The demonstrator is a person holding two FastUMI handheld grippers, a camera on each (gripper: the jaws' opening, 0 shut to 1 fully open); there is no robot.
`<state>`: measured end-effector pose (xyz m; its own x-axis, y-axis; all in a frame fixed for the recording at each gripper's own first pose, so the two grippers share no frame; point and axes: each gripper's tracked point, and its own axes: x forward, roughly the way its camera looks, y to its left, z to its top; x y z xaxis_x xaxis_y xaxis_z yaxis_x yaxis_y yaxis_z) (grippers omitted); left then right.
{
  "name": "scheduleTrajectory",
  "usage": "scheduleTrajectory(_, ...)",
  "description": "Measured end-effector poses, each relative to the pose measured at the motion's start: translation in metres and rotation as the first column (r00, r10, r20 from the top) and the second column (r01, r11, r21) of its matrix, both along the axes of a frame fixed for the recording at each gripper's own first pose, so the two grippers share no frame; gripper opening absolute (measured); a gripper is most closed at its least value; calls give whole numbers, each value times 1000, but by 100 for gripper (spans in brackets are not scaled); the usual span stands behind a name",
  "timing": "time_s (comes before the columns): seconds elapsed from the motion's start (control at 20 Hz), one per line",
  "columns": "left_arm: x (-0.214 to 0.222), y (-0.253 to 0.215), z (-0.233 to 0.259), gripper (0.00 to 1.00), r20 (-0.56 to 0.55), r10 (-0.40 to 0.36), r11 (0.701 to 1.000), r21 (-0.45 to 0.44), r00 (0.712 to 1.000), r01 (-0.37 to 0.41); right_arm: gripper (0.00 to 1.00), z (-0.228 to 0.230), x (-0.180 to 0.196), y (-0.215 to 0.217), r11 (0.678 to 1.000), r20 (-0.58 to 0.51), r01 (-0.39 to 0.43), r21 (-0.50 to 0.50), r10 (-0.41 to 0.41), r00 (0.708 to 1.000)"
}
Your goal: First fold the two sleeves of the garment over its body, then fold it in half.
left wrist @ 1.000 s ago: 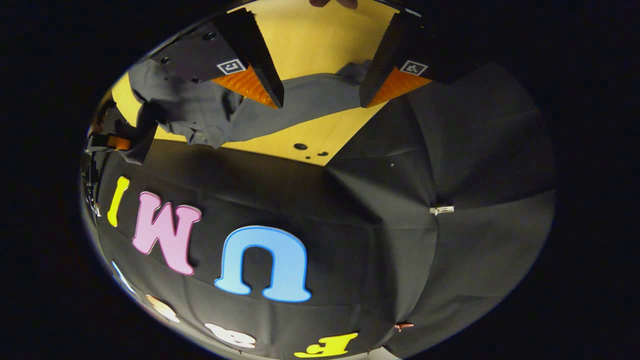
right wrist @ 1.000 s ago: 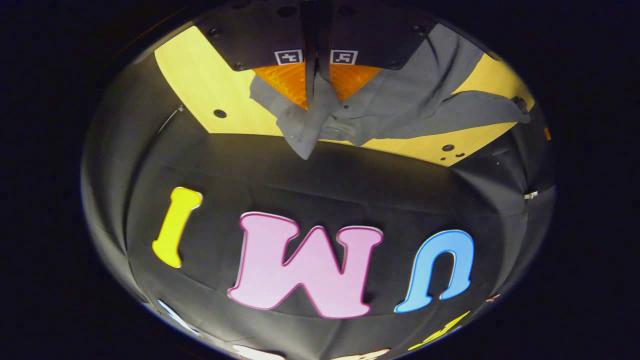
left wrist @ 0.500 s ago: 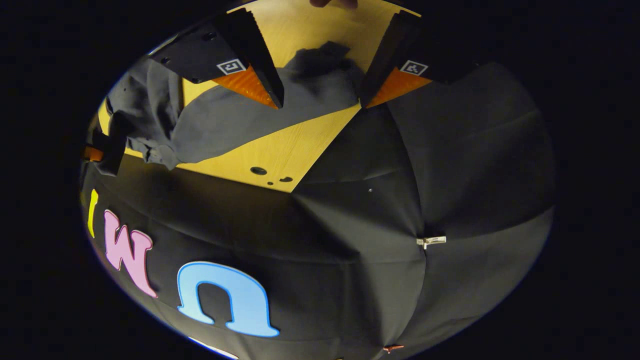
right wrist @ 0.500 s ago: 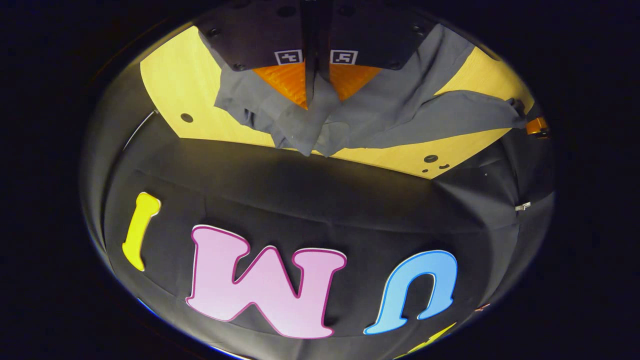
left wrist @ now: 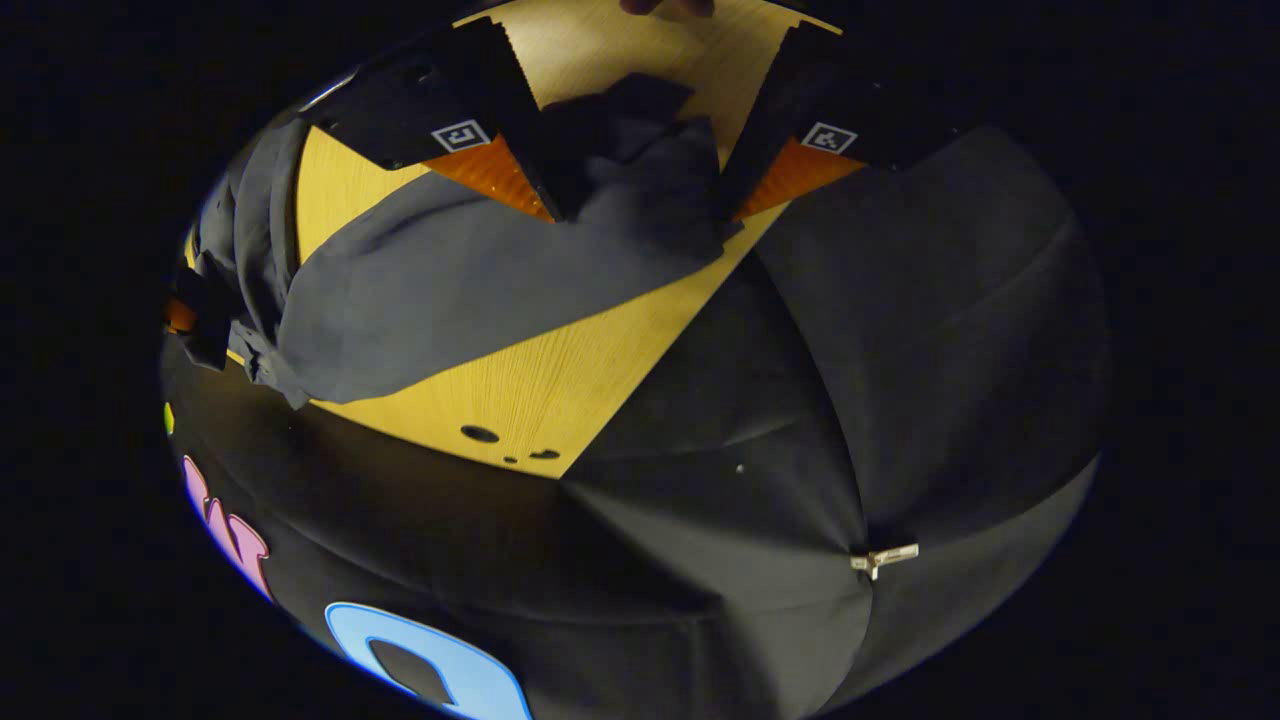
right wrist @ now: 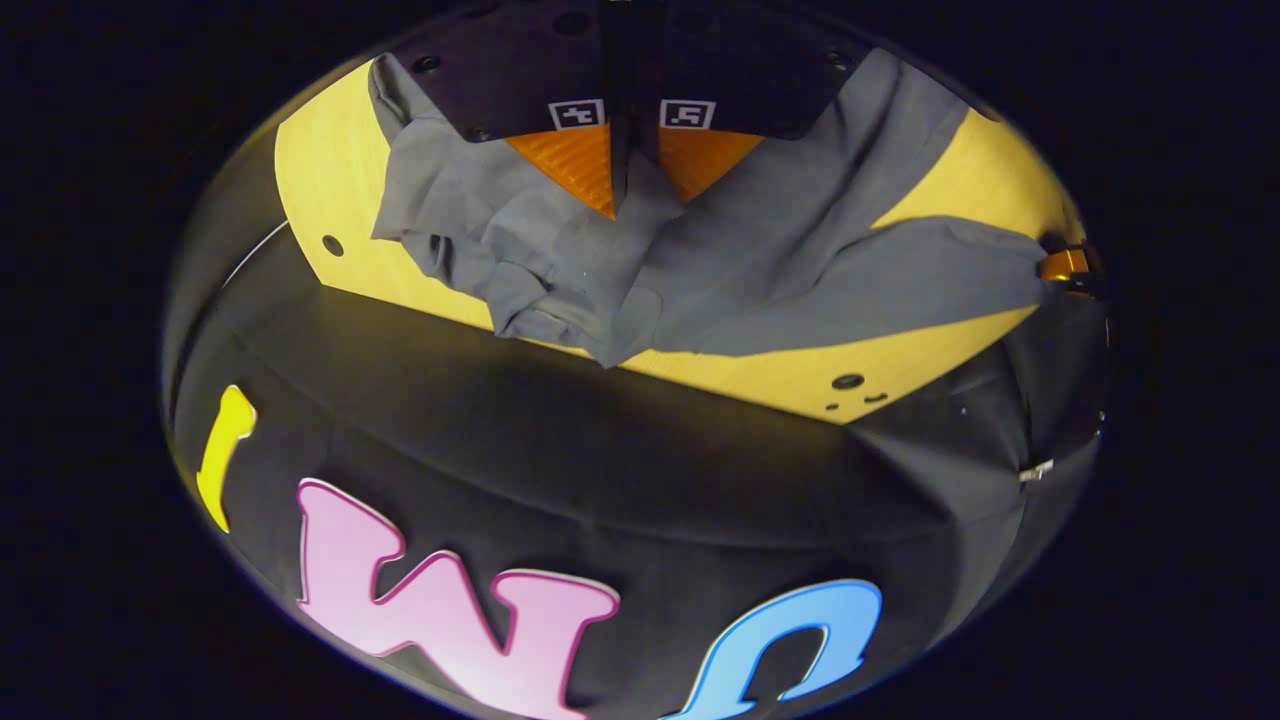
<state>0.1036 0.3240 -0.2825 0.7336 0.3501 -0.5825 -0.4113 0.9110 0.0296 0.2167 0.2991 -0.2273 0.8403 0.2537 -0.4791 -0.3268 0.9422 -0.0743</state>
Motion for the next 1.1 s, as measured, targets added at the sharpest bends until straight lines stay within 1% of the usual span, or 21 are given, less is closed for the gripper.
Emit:
scheduleTrajectory(0.05, 6, 2, 1, 97, 15, -5, 1000, 17, 1000, 5, 5, -8, -2, 5, 1000, -17, -11, -13, 11, 1000)
scheduleTrajectory(0.1, 4, 1, -4, 98, -4, -8, 1000, 22, 1000, 8, 0, -15, -3, 10, 1000, -32, -21, -20, 21, 999)
scheduleTrajectory(0.15, 6, 2, 1, 98, 1, -18, 999, 40, 1000, 17, 6, -22, -3, 14, 999, -48, -29, -23, 28, 998)
scheduleTrajectory(0.25, 3, 1, -1, 99, 2, -16, 999, 36, 1000, 16, 7, -37, -3, 22, 999, -89, -34, -9, 33, 995)
scheduleTrajectory(0.3, 4, 2, -1, 95, 2, -13, 999, 32, 1000, 13, 10, -43, -3, 26, 999, -110, -35, 1, 35, 993)
scheduleTrajectory(0.35, 6, 1, -2, 95, 9, -14, 999, 29, 1000, 14, 12, -48, -3, 30, 999, -126, -33, 12, 34, 991)
scheduleTrajectory(0.4, 7, -1, -1, 81, 11, -26, 999, 31, 1000, 26, 12, -54, -4, 34, 999, -148, -34, 27, 38, 988)
scheduleTrajectory(0.5, 14, -9, -2, 52, 22, -71, 997, 23, 997, 70, 18, -59, -7, 43, 997, -183, -45, 68, 57, 981)
scheduleTrajectory(0.55, 16, -9, 0, 37, 23, -84, 996, 19, 996, 83, 24, -60, -8, 46, 995, -193, -51, 84, 67, 979)
scheduleTrajectory(0.6, 17, -12, 1, 23, 26, -98, 995, 19, 995, 98, 35, -60, -13, 53, 991, -203, -72, 113, 94, 975)
scheduleTrajectory(0.65, 17, -13, 3, 21, 20, -103, 995, 17, 995, 102, 45, -58, -17, 61, 986, -207, -94, 137, 121, 971)
scheduleTrajectory(0.7, 19, -12, 1, 16, 15, -105, 994, 19, 994, 104, 56, -56, -22, 71, 979, -207, -123, 162, 156, 966)
scheduleTrajectory(0.75, 19, -12, 2, 15, 7, -102, 995, 20, 995, 102, 72, -53, -26, 77, 973, -201, -150, 174, 184, 962)
scheduleTrajectory(0.8, 18, -12, 3, 14, 5, -98, 995, 23, 995, 98, 76, -51, -29, 80, 970, -192, -171, 171, 203, 960)
scheduleTrajectory(0.9, 18, -12, 4, 12, 5, -91, 995, 28, 996, 91, 81, -51, -38, 80, 965, -193, -197, 171, 229, 954)
scheduleTrajectory(1.0, 18, -14, 5, 10, 12, -80, 997, 11, 997, 80, 84, -44, -47, 84, 953, -187, -218, 209, 258, 948)
scheduleTrajectory(1.1, 18, -16, 11, 9, 38, -69, 997, -17, 997, 69, 88, -30, -52, 82, 941, -158, -238, 241, 280, 947)
